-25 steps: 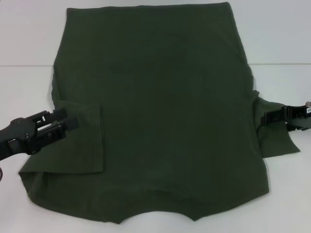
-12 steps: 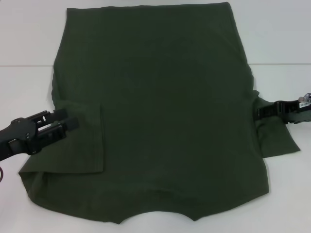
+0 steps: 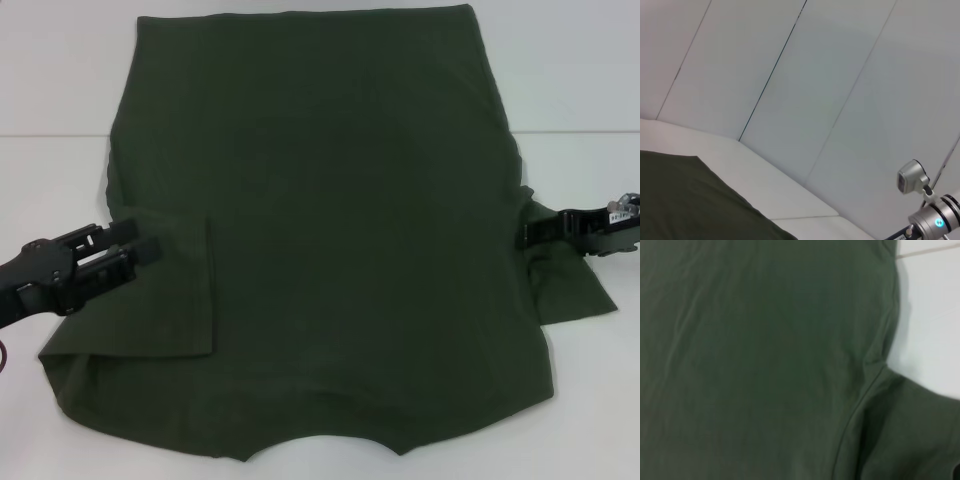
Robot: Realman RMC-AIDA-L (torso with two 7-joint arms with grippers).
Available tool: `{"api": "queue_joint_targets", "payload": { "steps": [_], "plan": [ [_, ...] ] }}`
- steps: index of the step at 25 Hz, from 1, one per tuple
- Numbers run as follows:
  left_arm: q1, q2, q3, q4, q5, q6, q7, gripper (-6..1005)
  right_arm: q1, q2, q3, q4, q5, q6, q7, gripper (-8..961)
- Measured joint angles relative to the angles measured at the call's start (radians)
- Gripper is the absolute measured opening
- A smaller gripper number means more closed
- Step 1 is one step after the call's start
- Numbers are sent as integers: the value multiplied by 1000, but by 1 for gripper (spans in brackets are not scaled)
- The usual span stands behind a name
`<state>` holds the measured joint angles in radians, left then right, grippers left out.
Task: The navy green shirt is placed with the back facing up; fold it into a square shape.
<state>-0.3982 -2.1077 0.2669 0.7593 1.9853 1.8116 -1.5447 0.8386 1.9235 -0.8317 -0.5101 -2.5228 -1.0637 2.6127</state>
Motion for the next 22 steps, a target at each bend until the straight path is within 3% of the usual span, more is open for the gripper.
{"api": "queue_joint_targets", "payload": {
  "steps": [9, 20, 22],
  "plan": [
    [-2, 0, 0, 0, -2, 3, 0, 613, 3, 2, 0, -6, -3, 1, 33, 900],
    [3, -1, 0, 0, -24, 10, -4, 613, 5, 3, -6, -5, -7, 15, 32, 675],
    [2, -1, 0, 0, -26, 10, -5, 612, 3, 3, -6, -2, -7, 18, 34, 573]
  ]
}}
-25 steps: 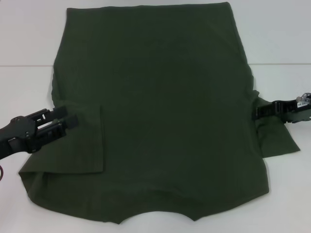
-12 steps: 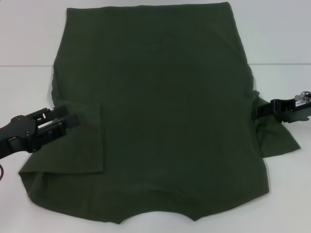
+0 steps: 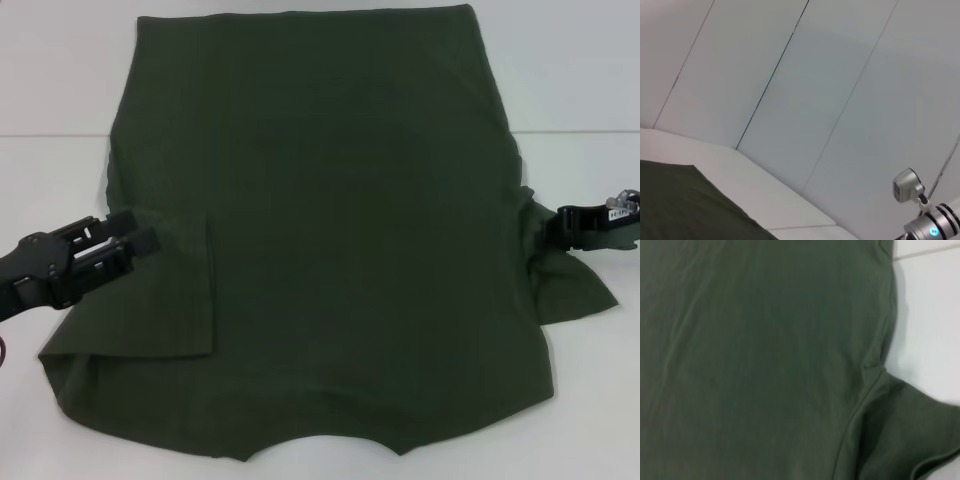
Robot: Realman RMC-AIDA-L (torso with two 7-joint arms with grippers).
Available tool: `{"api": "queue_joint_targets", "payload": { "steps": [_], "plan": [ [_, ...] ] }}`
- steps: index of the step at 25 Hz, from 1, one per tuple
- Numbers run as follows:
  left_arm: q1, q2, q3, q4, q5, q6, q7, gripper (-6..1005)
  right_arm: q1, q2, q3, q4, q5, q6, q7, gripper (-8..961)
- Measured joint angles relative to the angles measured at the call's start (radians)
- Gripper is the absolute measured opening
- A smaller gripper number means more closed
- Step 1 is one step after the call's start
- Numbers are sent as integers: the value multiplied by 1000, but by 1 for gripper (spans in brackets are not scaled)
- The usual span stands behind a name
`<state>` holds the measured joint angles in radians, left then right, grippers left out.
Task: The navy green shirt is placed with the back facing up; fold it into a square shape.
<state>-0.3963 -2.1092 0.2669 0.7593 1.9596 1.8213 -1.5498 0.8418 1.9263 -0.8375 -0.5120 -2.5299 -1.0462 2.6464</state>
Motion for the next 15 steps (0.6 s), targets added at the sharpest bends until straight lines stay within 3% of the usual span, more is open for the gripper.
{"api": "queue_joint_targets", "payload": {
  "steps": [9, 15],
  "plan": [
    [-2, 0, 0, 0, -5, 1, -1, 613, -5, 1, -1, 20, -2, 19, -5, 177],
    [3, 0, 0, 0, -15, 2, -1, 613, -7, -1, -2, 15, -4, 18, -2, 6]
  ]
}}
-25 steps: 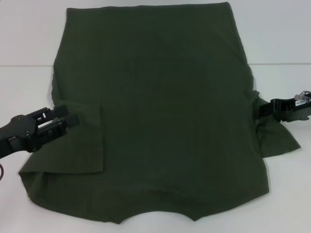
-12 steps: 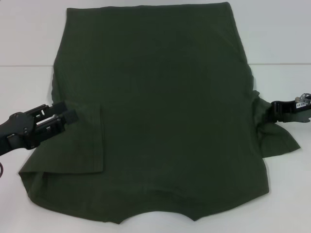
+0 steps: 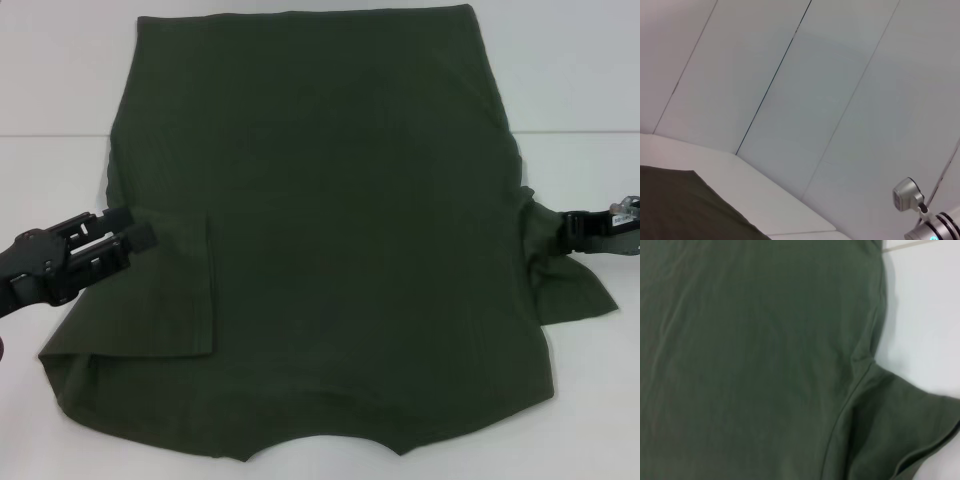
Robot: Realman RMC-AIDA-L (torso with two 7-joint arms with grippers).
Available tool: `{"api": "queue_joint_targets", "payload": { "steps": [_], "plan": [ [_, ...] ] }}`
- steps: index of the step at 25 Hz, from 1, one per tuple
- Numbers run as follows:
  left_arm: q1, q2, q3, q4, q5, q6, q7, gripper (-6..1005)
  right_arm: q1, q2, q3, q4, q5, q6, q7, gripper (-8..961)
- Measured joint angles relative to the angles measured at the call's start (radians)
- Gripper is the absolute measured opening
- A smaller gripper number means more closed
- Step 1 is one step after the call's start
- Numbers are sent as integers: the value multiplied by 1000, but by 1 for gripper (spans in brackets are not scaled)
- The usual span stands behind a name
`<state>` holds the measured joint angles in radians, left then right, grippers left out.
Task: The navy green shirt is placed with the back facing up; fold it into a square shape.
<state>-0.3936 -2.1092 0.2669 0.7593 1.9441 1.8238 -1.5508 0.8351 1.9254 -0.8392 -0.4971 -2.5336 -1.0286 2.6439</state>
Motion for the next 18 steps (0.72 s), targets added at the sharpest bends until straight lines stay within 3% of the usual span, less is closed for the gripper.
{"api": "queue_joint_targets", "payload": {
  "steps": [4, 10, 18],
  "plan": [
    [0, 0, 0, 0, -1, 2, 0, 613, -12, -8, 0, -37, -60, -13, 33, 7],
    [1, 0, 0, 0, -1, 3, 0, 612, -44, -1, 8, -121, -172, -7, 91, 8],
    [3, 4, -2, 0, -14, 15, -2, 612, -51, -29, 24, -127, -176, -1, 95, 10]
  ]
}}
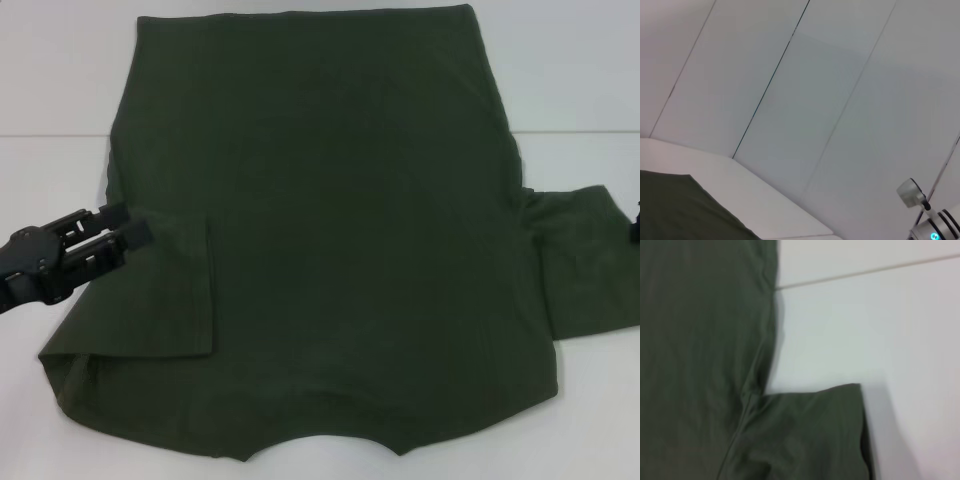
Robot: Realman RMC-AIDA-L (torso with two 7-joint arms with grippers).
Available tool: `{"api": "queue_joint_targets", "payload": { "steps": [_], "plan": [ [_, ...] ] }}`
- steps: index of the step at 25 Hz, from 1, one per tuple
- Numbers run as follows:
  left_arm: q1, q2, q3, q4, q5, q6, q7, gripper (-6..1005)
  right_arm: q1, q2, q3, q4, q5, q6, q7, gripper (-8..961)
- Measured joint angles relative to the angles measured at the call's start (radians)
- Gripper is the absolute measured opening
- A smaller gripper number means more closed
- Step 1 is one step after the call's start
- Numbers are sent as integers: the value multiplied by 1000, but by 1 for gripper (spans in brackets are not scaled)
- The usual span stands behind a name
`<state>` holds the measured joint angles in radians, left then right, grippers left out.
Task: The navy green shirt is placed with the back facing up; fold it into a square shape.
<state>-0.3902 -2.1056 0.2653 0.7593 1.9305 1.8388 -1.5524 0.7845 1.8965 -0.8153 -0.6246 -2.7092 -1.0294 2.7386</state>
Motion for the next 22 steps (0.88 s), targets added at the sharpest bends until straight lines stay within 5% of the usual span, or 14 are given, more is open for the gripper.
{"api": "queue_joint_targets", "payload": {
  "steps": [12, 22],
  "plan": [
    [10, 4, -35, 0, -53, 63, -12, 612, 5, -40, 47, -30, 0, -16, 1, 29],
    [10, 5, -38, 0, -81, 80, -24, 613, 44, -42, 87, -101, 31, -121, -10, 44]
  ]
}}
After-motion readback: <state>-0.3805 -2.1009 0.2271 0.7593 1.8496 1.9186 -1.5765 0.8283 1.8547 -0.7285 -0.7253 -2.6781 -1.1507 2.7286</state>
